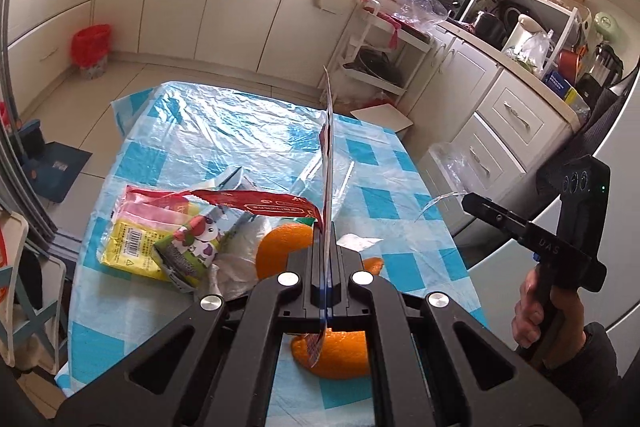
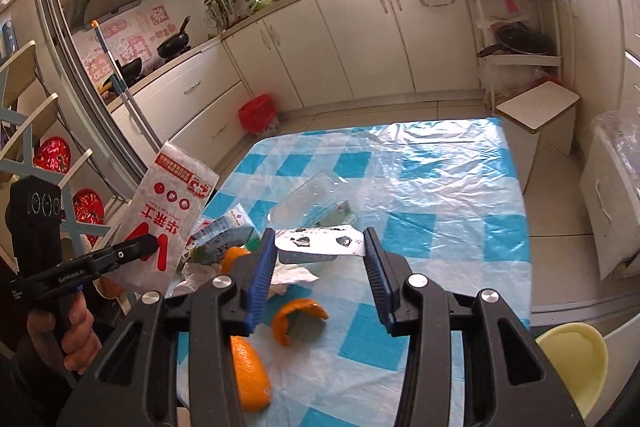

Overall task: Collect trash
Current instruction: 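Grasp the silver pill blister pack with the right gripper while the left gripper holds the wrapper, then drop the blister pack and wrapper into the yellow bin with both grippers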

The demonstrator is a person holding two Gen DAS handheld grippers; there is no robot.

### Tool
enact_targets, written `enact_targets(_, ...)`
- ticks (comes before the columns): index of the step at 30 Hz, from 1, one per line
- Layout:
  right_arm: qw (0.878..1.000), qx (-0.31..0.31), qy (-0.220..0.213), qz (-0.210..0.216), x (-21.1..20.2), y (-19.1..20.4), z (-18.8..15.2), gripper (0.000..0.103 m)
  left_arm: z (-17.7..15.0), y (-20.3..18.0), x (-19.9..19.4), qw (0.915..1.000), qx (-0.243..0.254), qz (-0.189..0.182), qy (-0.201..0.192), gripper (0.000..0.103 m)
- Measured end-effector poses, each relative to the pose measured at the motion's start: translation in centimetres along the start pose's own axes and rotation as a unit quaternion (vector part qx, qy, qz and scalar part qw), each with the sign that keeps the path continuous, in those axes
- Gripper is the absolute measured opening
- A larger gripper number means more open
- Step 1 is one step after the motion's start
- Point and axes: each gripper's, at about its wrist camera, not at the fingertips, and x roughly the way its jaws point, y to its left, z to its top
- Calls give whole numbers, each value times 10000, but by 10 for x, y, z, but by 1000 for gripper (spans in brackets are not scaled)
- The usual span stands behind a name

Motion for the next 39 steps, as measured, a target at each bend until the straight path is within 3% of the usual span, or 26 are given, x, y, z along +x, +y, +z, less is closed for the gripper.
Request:
enact_targets(8,9961,515,-375,-614,-54,-61,-11,44,-8,-56,9,9985,349,-407,147,0)
enact_targets(13,9839,1083,-457,-1347,-81,-115,-28,44,-23,-101,20,9946,656,-722,352,0)
enact_targets(18,9596,1792,107,-2168,-78,-177,-62,44,-40,-143,32,9894,864,-1020,567,0)
enact_targets(23,9209,2641,905,-2720,-56,-231,-97,44,-47,-184,43,9846,928,-1316,674,0)
enact_targets(26,9029,2990,1101,-2886,-57,-247,-107,59,-53,-203,53,9824,939,-1426,760,0)
enact_targets(28,9036,2999,972,-2901,-66,-245,-104,60,-57,-215,61,9805,977,-1476,849,0)
enact_targets(30,9119,2883,665,-2846,-83,-234,-91,67,-63,-227,70,9788,1032,-1496,941,0)
enact_targets(35,9263,2152,-446,-3060,-145,-200,-53,80,-80,-253,97,9739,1077,-1555,1257,0)
enact_targets(39,9128,1661,-1461,-3433,-186,-184,-50,88,-96,-279,122,9687,1153,-1598,1513,0)
